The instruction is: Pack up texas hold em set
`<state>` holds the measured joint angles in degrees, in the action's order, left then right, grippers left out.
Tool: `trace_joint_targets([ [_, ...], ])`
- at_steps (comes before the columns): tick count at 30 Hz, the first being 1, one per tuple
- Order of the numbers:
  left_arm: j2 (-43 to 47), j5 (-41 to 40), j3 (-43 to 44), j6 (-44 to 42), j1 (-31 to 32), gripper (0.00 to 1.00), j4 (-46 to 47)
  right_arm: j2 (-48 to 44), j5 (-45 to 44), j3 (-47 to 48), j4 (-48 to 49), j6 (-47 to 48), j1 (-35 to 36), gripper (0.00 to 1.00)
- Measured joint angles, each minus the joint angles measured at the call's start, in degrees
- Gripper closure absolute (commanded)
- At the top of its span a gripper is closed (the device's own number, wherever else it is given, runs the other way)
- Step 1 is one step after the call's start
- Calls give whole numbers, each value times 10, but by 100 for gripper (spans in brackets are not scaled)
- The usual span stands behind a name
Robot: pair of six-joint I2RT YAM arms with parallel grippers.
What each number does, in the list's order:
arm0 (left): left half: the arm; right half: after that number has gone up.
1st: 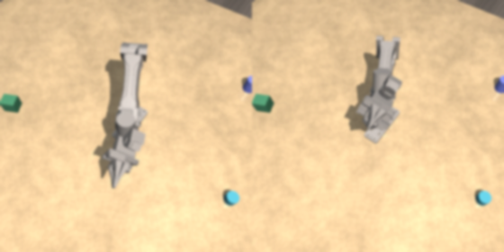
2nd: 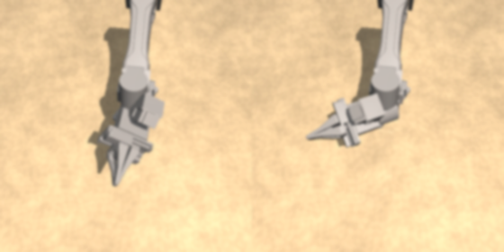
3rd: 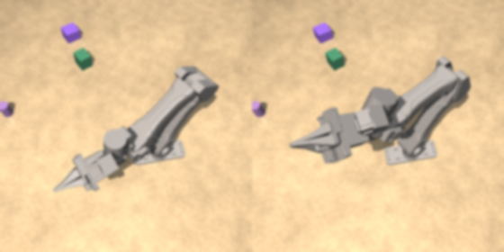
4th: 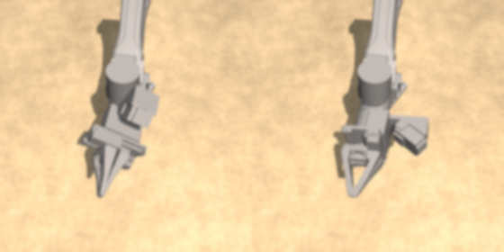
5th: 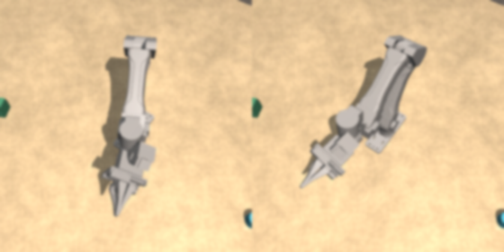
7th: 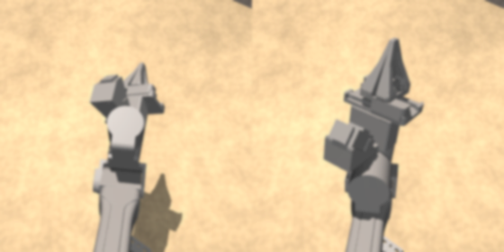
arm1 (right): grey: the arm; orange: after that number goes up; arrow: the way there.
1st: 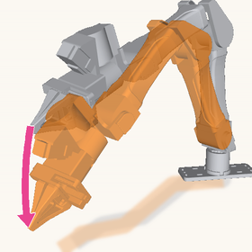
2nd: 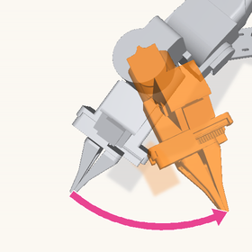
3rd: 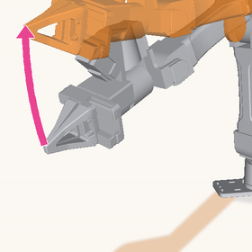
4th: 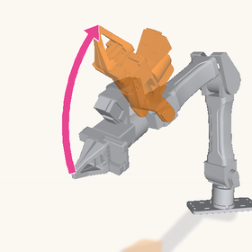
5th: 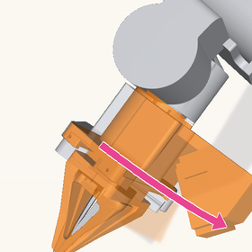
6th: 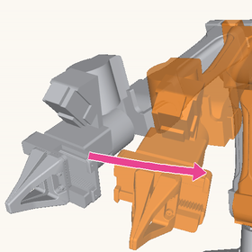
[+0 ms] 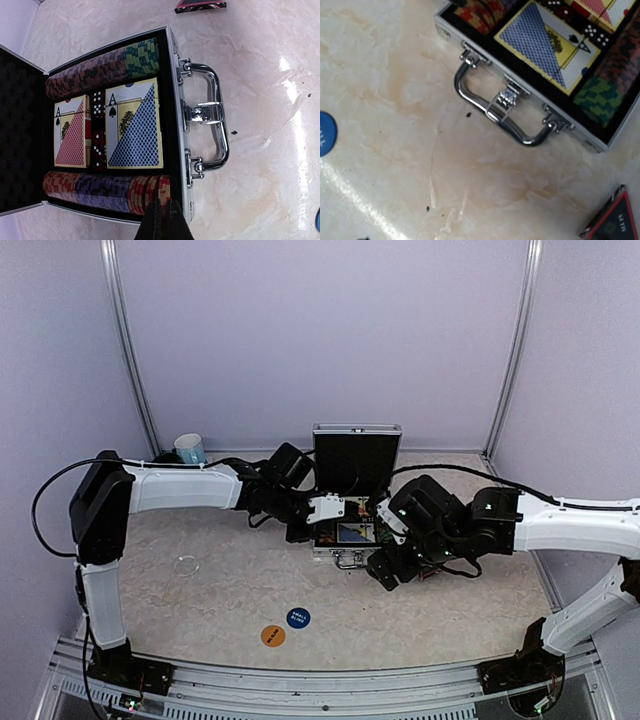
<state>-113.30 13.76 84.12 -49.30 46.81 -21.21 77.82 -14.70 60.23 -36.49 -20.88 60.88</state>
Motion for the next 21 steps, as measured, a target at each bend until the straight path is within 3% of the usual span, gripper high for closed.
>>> trace_joint_targets([
  [21,-43,-3,22,13,5,100,-23,0,5,-8,1,-2,-2,4],
])
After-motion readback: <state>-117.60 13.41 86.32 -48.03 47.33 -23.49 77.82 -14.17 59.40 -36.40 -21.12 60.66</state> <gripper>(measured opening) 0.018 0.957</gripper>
